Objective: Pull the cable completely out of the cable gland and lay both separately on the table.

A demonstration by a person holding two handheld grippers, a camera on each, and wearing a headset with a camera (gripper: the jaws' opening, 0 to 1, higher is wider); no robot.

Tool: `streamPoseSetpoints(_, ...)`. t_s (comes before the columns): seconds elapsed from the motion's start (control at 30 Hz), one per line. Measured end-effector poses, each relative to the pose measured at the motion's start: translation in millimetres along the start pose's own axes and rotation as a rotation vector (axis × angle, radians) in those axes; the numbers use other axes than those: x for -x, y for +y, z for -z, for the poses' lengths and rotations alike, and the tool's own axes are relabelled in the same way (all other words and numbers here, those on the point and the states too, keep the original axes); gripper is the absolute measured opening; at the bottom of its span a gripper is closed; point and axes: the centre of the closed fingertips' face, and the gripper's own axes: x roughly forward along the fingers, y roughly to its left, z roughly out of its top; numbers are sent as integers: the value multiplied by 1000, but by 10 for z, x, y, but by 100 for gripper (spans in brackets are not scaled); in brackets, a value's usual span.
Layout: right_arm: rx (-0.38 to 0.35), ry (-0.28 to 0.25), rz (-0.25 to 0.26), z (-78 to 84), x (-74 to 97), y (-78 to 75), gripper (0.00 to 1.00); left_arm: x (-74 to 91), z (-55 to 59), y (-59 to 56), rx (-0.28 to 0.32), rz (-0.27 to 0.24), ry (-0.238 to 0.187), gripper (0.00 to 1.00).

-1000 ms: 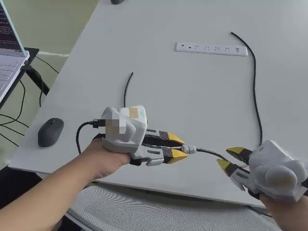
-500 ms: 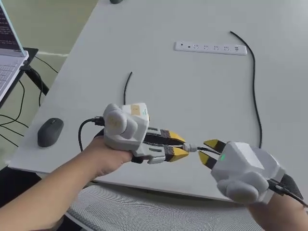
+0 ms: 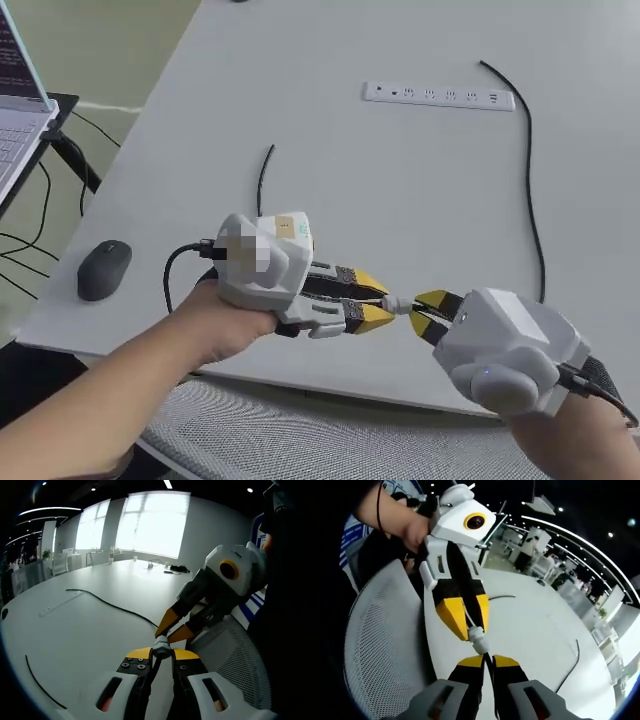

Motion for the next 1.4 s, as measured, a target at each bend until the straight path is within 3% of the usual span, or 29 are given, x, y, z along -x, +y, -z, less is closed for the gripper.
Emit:
streamPoseSetpoints(0.37,-93,-17,-13,50,-4,-24,0,-30,-8,18,-1,-9,-1,14)
streamPoseSetpoints(0.47,-194,-13,-9,111,-1,-71,0,-35,-13,39,1,-13,-2,14)
streamPoseSetpoints(0.73,-289,-8,4,255,6,-197,0,-35,-61,77,9,-26,-16,14)
streamPoseSetpoints(1.4,-636,75,71,818,-43,-373,0,15,-115,136,27,-59,-47,15)
